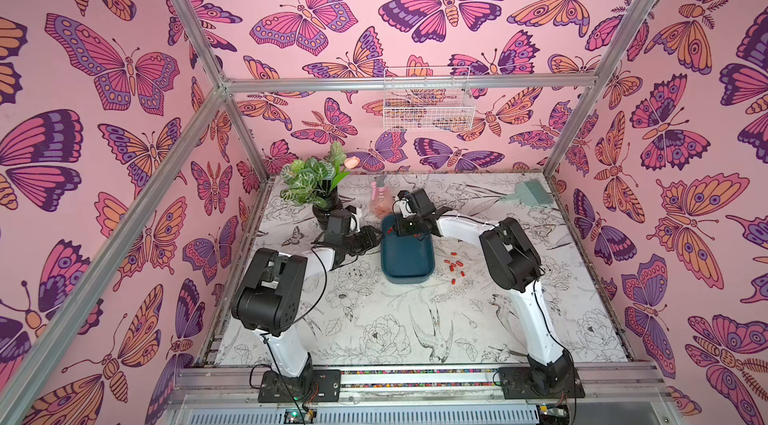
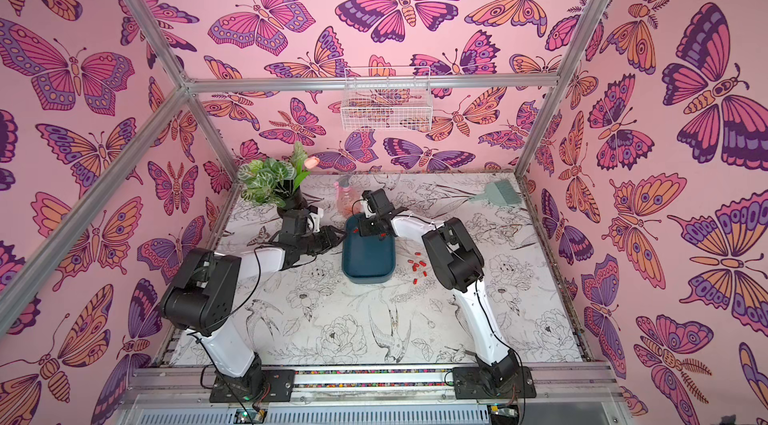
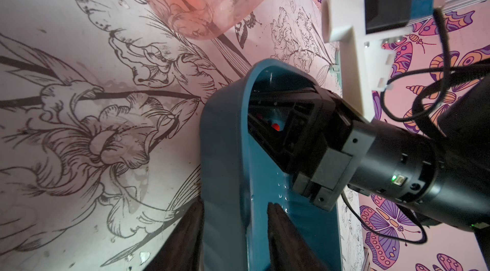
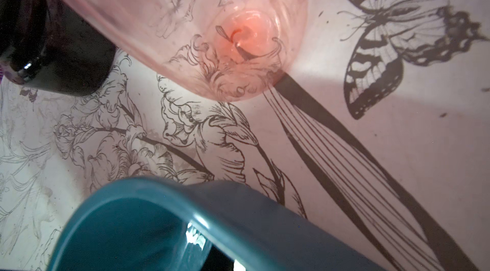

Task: Take the screw protection sleeves out of the storage box
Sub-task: Pick up the screw protection sleeve from the storage box.

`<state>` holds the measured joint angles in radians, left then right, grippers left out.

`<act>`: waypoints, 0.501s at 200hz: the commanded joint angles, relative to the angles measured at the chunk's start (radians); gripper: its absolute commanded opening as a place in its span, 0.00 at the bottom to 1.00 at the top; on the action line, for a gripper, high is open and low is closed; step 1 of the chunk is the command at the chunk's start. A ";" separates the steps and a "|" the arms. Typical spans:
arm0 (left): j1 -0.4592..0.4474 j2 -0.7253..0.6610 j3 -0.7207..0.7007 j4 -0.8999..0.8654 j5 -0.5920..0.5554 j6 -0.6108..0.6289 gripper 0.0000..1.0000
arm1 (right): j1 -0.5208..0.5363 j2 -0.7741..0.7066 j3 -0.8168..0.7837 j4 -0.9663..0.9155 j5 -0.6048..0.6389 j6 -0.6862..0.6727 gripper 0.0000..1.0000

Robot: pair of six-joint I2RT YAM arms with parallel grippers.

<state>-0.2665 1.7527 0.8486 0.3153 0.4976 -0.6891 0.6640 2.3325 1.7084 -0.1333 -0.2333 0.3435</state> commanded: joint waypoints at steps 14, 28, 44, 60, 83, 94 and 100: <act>0.009 0.014 0.015 0.007 0.006 0.002 0.44 | -0.003 -0.031 -0.034 -0.008 0.026 -0.003 0.08; 0.008 0.015 0.015 0.007 0.007 0.003 0.44 | -0.003 -0.040 -0.043 -0.003 0.029 -0.003 0.06; 0.009 0.016 0.015 0.006 0.006 0.002 0.44 | -0.004 -0.052 -0.056 0.006 0.030 -0.003 0.05; 0.009 0.015 0.015 0.007 0.007 0.002 0.44 | -0.004 -0.065 -0.071 0.018 0.032 -0.001 0.04; 0.008 0.017 0.017 0.007 0.008 0.002 0.44 | -0.003 -0.076 -0.080 0.022 0.037 -0.003 0.02; 0.008 0.018 0.017 0.007 0.008 0.002 0.44 | -0.004 -0.078 -0.084 0.024 0.038 -0.004 0.01; 0.009 0.017 0.017 0.007 0.008 0.002 0.44 | -0.003 -0.081 -0.085 0.026 0.039 -0.003 0.01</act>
<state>-0.2665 1.7527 0.8509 0.3153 0.4976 -0.6891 0.6643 2.2913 1.6379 -0.0902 -0.2176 0.3431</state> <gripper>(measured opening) 0.443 0.072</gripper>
